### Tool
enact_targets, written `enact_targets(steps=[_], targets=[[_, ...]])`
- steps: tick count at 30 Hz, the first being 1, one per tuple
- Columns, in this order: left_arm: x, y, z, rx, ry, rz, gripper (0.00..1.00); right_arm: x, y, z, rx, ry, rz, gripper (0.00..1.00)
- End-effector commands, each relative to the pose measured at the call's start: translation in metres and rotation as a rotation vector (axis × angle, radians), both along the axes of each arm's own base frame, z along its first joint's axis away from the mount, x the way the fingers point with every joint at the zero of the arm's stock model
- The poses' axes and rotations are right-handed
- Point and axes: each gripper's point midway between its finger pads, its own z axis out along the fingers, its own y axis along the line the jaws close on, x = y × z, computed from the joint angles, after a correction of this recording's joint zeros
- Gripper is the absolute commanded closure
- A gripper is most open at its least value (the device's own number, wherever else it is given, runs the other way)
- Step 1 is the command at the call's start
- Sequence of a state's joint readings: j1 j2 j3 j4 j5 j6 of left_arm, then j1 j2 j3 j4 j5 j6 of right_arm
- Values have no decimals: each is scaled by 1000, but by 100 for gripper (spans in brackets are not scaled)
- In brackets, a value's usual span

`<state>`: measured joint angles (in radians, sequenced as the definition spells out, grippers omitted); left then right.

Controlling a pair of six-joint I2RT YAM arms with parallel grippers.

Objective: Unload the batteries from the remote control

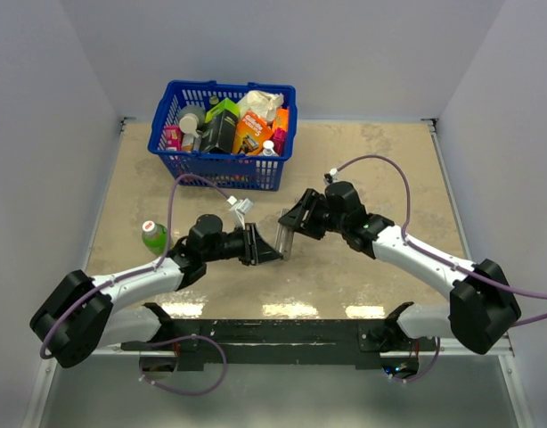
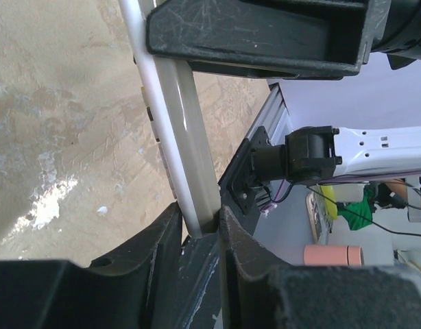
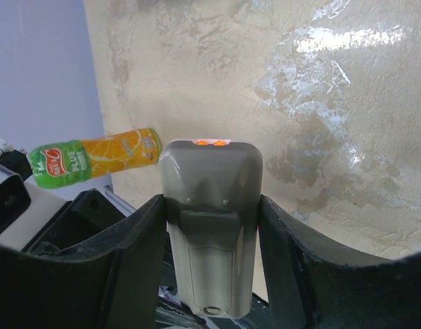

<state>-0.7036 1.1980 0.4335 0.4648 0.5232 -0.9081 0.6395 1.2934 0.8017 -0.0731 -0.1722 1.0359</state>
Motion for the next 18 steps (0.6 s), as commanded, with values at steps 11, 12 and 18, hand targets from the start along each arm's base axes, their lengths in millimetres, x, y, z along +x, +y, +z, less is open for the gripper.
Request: enact_targets(steps=[11, 12, 18], targets=[[-12, 9, -2, 20, 118, 37, 100, -13, -45, 19, -211, -200, 36, 1], [-12, 10, -5, 38, 128, 44, 100, -12, -54, 14, -266, -213, 30, 2], [-19, 16, -24, 77, 201, 55, 100, -11, -63, 23, -367, -330, 107, 5]])
